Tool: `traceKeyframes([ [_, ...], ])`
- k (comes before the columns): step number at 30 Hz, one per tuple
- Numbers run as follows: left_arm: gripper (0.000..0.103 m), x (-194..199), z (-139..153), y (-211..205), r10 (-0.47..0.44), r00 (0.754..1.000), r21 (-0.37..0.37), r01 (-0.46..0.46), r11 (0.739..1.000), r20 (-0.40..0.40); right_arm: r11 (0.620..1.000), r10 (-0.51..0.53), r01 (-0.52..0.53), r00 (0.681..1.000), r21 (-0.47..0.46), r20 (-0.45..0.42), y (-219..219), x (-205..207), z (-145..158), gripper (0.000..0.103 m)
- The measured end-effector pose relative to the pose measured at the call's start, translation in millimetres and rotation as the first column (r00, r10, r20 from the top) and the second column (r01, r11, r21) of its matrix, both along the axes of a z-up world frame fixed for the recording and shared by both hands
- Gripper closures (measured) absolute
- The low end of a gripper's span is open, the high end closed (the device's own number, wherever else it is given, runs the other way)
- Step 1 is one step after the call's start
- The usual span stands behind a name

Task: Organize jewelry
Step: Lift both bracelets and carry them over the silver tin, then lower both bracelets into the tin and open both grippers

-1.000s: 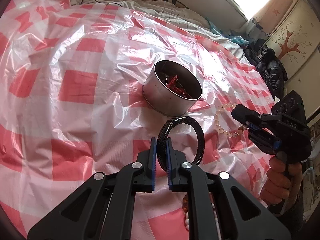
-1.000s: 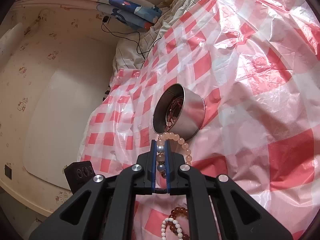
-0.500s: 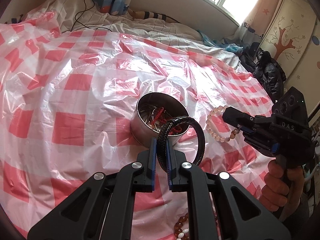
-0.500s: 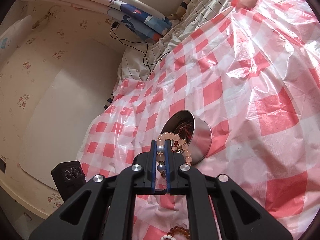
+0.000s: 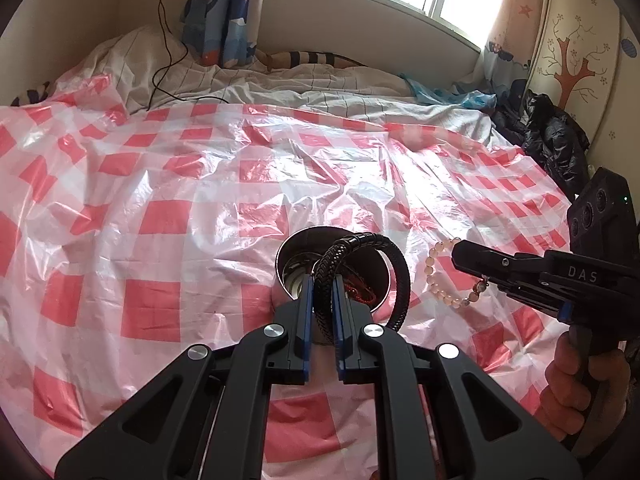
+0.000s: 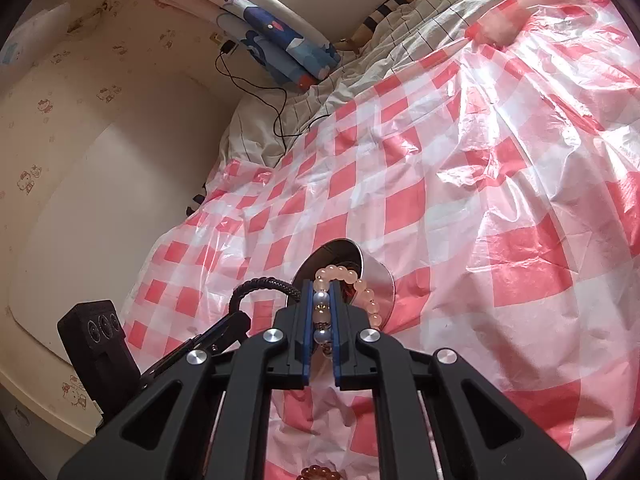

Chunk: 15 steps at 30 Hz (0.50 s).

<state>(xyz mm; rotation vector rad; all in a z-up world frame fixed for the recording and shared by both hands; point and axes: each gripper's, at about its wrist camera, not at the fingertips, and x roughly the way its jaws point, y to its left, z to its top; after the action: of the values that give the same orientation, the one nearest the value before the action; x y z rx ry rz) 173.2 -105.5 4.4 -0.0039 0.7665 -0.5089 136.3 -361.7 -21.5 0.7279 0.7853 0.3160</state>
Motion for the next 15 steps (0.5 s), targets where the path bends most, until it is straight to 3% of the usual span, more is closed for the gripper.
traceKeyframes([
  [15, 0.095, -5, 6, -13, 0.006, 0.996, 0.07, -0.012, 0.997, 0.086, 1.0, 0.005, -0.004, 1.0, -0.023, 0.019, 0, 0, 4, 0.092],
])
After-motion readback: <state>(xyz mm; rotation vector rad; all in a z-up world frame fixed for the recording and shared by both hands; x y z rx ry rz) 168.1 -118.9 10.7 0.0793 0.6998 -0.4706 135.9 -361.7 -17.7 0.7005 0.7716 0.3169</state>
